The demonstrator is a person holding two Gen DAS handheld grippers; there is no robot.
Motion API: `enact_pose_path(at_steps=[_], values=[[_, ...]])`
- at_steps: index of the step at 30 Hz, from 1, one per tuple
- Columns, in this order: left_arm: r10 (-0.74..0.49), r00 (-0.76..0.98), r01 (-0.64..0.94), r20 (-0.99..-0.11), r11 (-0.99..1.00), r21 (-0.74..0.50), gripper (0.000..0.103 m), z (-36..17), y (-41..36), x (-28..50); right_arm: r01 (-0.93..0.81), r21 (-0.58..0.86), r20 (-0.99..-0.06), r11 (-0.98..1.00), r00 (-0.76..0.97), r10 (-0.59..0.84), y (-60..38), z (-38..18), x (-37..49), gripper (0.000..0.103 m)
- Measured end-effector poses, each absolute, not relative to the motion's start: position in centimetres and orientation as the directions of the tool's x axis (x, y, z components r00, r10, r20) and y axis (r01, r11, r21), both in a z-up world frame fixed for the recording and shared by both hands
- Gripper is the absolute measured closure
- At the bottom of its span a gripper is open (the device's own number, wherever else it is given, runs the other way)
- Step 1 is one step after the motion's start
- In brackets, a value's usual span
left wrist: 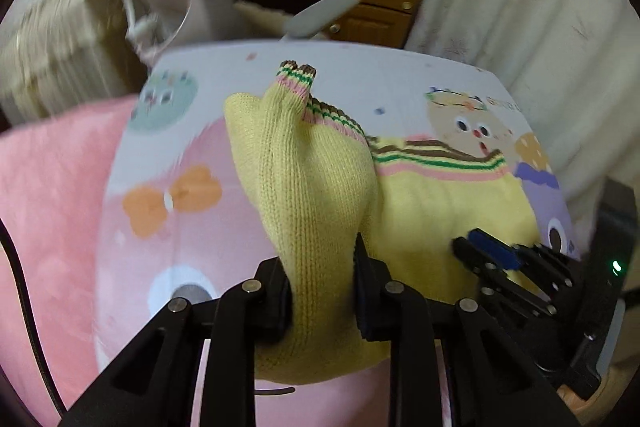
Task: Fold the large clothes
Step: 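Lift and fold the folded cardigan over again with both grippers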
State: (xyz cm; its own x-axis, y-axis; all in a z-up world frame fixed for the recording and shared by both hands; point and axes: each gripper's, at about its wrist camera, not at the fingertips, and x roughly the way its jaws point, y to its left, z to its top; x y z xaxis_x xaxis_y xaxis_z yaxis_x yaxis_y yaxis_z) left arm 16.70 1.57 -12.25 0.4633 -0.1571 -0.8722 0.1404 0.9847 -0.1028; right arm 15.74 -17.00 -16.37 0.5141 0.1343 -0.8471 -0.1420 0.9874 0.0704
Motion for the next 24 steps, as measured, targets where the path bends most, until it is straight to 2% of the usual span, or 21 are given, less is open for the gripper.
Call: enact_pose_path(at_steps=[4, 8, 10, 11, 18, 21, 24], values=[[-0.128, 0.462, 0.141, -0.878, 0.988, -0.069, 0.081, -11.5, 0.7, 16.7, -0.132, 0.207, -0.810, 0.969, 0.532, 0.246, -18.2, -14.2, 15.7, 0.087], [-0.131, 0.465, 0.133, -0.876, 0.988, -0.077, 0.081, -10.8, 0.4, 16.7, -0.219, 0.253, -0.788, 0.942, 0.518, 0.332, -16.8, -13.7, 15.2, 0.088], [-0.131, 0.472, 0.139, -0.872, 0.988, -0.074, 0.081, -10.4, 0.2, 16.3, -0.263, 0.238, -0.812, 0.935, 0.473, 0.340, -15.5, -14.9, 15.2, 0.097], [-0.135, 0.476, 0.144, -0.869, 0.987, -0.074, 0.081, -10.1, 0.0, 16.1, -0.271, 0.236, -0.819, 0.933, 0.461, 0.341, -15.2, -15.6, 15.2, 0.098], [-0.150, 0.481, 0.187, -0.864, 0.980, -0.066, 0.081, -9.1, -2.6, 15.6, -0.267, 0.277, -0.812, 0.923, 0.448, 0.374, -15.7, -16.7, 15.5, 0.098], [-0.152, 0.485, 0.200, -0.861, 0.978, -0.060, 0.081, -8.4, -3.6, 15.5, -0.249, 0.317, -0.802, 0.915, 0.445, 0.399, -17.2, -15.5, 15.0, 0.098], [-0.149, 0.486, 0.222, -0.861, 0.974, -0.043, 0.081, -7.8, -4.9, 15.4, -0.217, 0.295, -0.792, 0.930, 0.489, 0.366, -19.5, -13.6, 13.8, 0.098]])
